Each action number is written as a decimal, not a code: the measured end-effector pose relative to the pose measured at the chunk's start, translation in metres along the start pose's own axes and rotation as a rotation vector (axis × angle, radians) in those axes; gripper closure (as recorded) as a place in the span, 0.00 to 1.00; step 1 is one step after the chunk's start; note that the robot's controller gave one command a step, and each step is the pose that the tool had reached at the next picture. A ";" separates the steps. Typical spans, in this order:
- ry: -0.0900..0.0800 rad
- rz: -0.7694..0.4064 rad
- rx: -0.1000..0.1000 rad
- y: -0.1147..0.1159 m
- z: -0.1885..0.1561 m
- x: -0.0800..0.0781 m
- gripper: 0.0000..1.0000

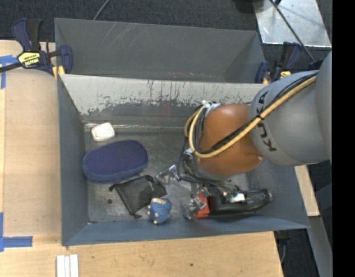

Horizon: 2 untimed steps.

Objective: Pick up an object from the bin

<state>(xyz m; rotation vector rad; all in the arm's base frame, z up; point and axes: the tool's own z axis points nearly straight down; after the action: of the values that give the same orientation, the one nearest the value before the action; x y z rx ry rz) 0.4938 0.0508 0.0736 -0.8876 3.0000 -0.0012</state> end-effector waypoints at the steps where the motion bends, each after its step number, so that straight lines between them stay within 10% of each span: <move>1: 0.005 -0.044 -0.022 -0.034 0.001 -0.021 0.00; 2: 0.001 -0.081 -0.013 -0.076 0.000 -0.055 0.00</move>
Offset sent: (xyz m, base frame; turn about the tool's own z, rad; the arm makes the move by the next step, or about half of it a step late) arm 0.0355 -0.0278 -0.0036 -0.0460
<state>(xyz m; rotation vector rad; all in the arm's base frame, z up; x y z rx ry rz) 0.5814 0.0175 0.0743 -1.0098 2.9657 0.0165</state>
